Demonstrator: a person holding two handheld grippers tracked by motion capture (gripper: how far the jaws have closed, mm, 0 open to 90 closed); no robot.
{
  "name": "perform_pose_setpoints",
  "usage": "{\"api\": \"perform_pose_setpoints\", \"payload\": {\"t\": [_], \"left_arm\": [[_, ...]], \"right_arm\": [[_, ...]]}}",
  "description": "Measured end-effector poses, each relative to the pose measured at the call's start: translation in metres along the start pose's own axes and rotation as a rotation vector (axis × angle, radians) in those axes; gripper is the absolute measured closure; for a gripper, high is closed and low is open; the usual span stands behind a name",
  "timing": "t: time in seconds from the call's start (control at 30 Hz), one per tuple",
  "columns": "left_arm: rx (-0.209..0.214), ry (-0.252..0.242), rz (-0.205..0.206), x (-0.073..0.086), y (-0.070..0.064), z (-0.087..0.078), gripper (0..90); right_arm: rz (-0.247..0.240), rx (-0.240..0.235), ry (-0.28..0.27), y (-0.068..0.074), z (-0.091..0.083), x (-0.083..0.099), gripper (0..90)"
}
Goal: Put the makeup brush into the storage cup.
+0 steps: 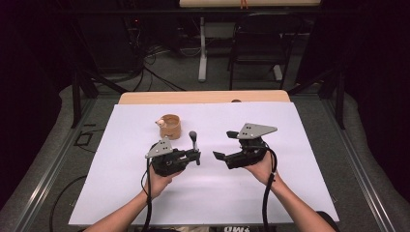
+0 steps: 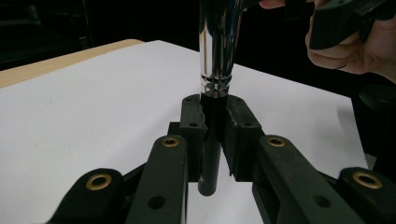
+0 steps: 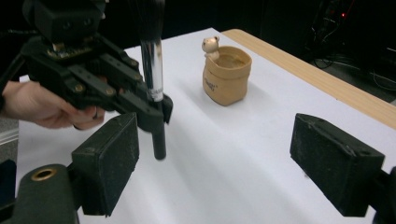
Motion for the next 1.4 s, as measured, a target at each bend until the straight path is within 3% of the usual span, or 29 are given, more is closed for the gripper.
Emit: {"api": "perform_pose_setpoints", "payload": {"t": [0.4,0.7,0.93,1.13,1.33,1.4], "left_arm": [[-0.02,0.0,0.007,-0.002,0.003,-0.007,79.0],[-0.035,-0.001,0.012,-0.004,0.006,-0.011,79.0],[-0.056,0.003,0.011,-0.004,0.01,-0.015,79.0],[-0.067,0.007,0.019,-0.005,0.013,-0.019,79.0],[-0.085,-0.001,0.023,-0.008,0.019,-0.029,79.0],[-0.104,-0.011,0.027,-0.01,0.022,-0.033,79.0]], "right_arm": [[-0.004,0.025,0.015,-0.012,-0.017,0.023,4.3],[0.003,0.047,-0.007,-0.019,-0.035,0.047,2.2],[0.016,0.058,0.017,-0.024,-0.045,0.065,0.9],[0.005,0.078,0.022,-0.026,-0.047,0.074,1.2],[0.026,0.089,0.018,-0.029,-0.048,0.078,0.5],[0.05,0.088,-0.006,-0.029,-0.047,0.077,0.5]]}}
Point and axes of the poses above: each handheld gripper's, and its own axes: z roughly forward along the jaws, x roughly out of its underside, y roughly to its left, the point moved 7 cm from there along z, roughly forward along the jaws, and after that the axes turned 13 degrees about x, right-handed, at the moved point
